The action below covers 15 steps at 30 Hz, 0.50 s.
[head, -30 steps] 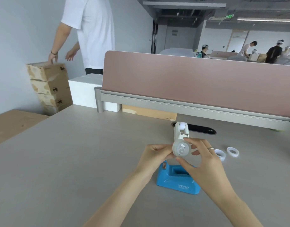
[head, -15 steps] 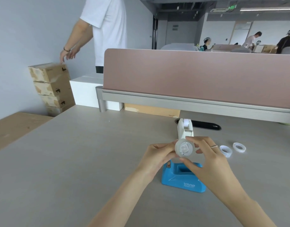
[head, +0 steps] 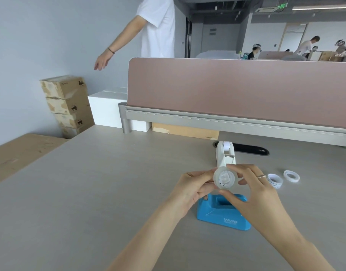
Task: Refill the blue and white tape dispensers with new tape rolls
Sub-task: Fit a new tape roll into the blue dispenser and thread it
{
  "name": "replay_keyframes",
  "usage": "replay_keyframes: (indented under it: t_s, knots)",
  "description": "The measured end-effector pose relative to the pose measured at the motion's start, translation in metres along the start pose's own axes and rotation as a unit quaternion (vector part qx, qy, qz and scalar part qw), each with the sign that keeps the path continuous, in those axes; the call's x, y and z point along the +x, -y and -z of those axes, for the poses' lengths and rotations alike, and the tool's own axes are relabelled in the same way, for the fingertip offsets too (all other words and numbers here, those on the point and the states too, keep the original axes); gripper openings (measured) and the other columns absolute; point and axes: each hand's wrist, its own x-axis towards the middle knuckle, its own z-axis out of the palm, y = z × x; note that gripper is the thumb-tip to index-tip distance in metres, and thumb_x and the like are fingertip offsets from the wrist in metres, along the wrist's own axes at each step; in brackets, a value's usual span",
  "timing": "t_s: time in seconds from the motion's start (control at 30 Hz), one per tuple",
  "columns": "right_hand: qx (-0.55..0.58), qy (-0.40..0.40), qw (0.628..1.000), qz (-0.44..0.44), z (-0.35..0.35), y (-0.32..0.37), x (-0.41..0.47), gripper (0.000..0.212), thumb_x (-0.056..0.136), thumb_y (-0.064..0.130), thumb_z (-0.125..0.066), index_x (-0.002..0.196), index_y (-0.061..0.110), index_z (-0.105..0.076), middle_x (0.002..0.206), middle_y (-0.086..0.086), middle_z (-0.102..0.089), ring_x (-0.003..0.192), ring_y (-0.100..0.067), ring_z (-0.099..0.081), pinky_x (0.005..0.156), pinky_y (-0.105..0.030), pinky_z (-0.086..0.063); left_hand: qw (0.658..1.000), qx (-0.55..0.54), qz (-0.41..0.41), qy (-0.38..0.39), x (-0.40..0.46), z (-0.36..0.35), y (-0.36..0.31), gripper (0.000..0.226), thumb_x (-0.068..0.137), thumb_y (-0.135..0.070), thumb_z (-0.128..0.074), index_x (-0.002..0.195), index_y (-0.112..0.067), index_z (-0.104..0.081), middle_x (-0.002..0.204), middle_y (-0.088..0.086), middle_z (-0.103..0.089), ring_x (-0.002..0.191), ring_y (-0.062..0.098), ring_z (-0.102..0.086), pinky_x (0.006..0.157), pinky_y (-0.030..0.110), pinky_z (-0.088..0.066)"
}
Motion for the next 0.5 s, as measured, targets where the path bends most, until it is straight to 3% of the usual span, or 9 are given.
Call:
replay_keyframes:
  t_s: [0.07,0.13,0.23,0.4,0.5]
  knots:
    - [-0.004,-0.002,1.000,0.000,-0.0002,-0.0011,-0.0003,0.049,0.068,0.028,-0.078,0.112,0.017,-0.062,0.105,0.008,-0.055,0.085,-0.003,-0.048,0.081,0.002,-0.036,1.000,0.007,-0.002,0.013,-0.0001,0.0013,-0.0006,0.027,0.086,-0.012,-0.066,0.112,-0.005,-0.070,0.104,0.014,-0.075,0.094,0.017,-0.073,0.084,0.022,-0.057]
    - [0.000,-0.006,1.000,0.006,-0.0002,-0.0001,-0.0003,0.048,0.070,0.039,-0.069,0.112,0.016,-0.062,0.105,0.007,-0.056,0.082,-0.005,-0.049,0.082,0.002,-0.035,1.000,0.012,-0.003,0.026,-0.0004,0.0030,-0.0018,0.025,0.086,-0.012,-0.065,0.110,-0.006,-0.071,0.104,0.013,-0.075,0.096,0.019,-0.072,0.088,0.025,-0.056]
    - [-0.008,-0.006,1.000,0.017,-0.0018,0.0016,-0.0004,0.051,0.069,0.041,-0.063,0.112,0.014,-0.062,0.105,0.003,-0.058,0.079,-0.009,-0.053,0.084,-0.005,-0.036,0.999,0.011,-0.003,0.030,-0.0001,0.0050,-0.0021,0.023,0.087,-0.011,-0.064,0.108,-0.007,-0.072,0.102,0.012,-0.075,0.095,0.018,-0.073,0.088,0.025,-0.057]
    - [-0.028,-0.008,0.999,0.031,-0.0034,-0.0021,-0.0012,0.051,0.065,0.024,-0.080,0.112,0.014,-0.061,0.106,-0.001,-0.061,0.086,-0.008,-0.054,0.076,-0.008,-0.043,1.000,0.003,0.003,0.030,-0.0002,0.0051,-0.0014,0.021,0.088,-0.009,-0.062,0.106,-0.007,-0.072,0.099,0.011,-0.076,0.092,0.018,-0.073,0.086,0.025,-0.057]
    - [-0.006,-0.019,0.999,0.045,-0.0036,-0.0014,-0.0002,0.048,0.069,0.030,-0.073,0.113,0.018,-0.058,0.107,0.008,-0.054,0.090,0.001,-0.047,0.088,-0.013,-0.037,0.999,-0.012,0.014,0.035,0.0003,0.0076,-0.0045,0.021,0.089,-0.007,-0.060,0.106,-0.004,-0.072,0.099,0.013,-0.076,0.090,0.020,-0.074,0.082,0.025,-0.059]
